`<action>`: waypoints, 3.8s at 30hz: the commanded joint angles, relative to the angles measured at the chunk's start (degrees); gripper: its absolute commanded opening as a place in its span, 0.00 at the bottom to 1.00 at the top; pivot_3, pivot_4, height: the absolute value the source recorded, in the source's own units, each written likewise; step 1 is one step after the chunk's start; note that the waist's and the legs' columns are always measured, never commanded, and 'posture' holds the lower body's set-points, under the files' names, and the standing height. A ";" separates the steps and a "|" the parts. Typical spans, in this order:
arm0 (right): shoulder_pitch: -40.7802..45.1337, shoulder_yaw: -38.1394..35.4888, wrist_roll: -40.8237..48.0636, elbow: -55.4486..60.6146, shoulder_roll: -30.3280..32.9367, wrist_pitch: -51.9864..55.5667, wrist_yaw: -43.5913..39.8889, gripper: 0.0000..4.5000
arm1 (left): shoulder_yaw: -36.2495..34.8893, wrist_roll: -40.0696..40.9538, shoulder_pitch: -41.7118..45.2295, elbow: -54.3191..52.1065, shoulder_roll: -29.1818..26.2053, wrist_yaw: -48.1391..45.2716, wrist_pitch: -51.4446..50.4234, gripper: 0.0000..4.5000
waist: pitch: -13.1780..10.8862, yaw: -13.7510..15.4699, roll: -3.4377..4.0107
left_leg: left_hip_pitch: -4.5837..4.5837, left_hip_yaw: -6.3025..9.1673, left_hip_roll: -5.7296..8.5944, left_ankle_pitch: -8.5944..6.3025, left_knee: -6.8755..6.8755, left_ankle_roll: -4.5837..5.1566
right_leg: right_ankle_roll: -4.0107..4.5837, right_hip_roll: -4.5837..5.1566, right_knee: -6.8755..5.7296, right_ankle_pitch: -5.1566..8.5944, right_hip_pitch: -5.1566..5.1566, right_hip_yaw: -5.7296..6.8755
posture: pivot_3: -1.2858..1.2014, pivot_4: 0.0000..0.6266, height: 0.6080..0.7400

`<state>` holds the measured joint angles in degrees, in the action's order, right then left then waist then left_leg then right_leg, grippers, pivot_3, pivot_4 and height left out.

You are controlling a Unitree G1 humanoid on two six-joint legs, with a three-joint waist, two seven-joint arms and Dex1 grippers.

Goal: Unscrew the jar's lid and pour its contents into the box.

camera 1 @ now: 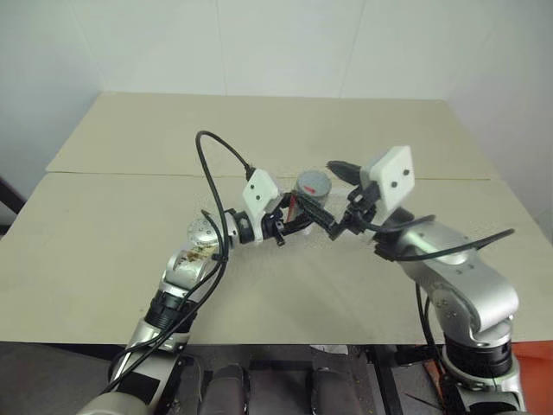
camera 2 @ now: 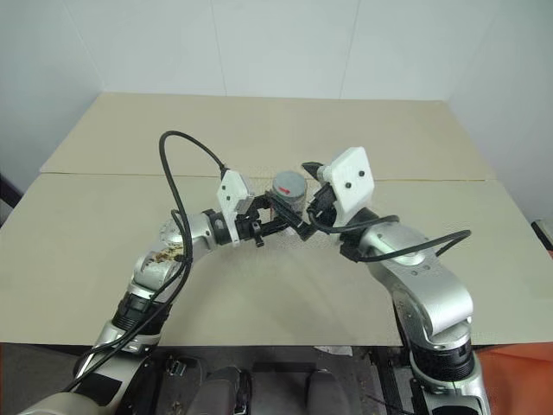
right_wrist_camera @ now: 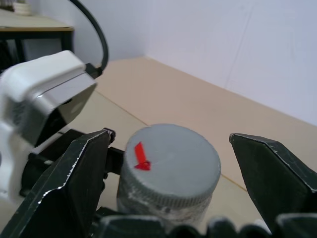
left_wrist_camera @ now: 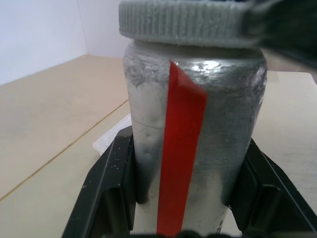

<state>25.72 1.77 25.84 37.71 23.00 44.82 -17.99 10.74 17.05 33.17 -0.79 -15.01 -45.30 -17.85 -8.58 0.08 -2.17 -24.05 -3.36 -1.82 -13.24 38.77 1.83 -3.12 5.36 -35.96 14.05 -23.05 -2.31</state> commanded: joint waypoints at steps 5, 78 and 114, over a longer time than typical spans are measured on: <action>0.26 -0.35 -0.45 2.31 -1.38 1.18 2.62 1.00 | -0.26 -0.04 0.50 -0.98 1.26 -0.20 2.18 0.46 | 0.00 -0.06 0.00 | -0.13 0.00 0.00 0.00 0.02 0.00 | 0.00 -0.01 -0.01 0.00 -0.12 0.01 | 0.52 0.24 1.00; 0.30 -9.73 11.14 -17.54 12.62 -21.60 -39.11 0.99 | -0.28 8.24 -0.67 1.52 -2.34 -20.03 4.37 0.46 | 0.00 -0.02 0.01 | -0.14 0.01 -0.01 0.00 0.09 0.02 | -0.01 -0.01 -0.03 -0.01 -0.11 0.01 | 0.52 0.24 1.00; -2.86 -5.70 6.63 -7.62 12.15 -16.84 -22.46 0.99 | -0.02 4.76 -0.50 4.61 -0.29 -20.45 7.70 0.46 | 0.00 0.07 0.01 | -0.12 0.02 -0.01 0.00 0.13 0.02 | -0.01 -0.03 -0.10 -0.01 -0.10 0.00 | 0.52 0.24 1.00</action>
<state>23.07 -1.00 32.41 29.20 34.31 28.08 -41.13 11.15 20.78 32.36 5.46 -15.58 -65.02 -12.16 -8.59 0.15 -2.16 -24.17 -3.34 -1.83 -13.24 38.90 1.85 -3.13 5.32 -36.06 14.04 -23.15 -2.32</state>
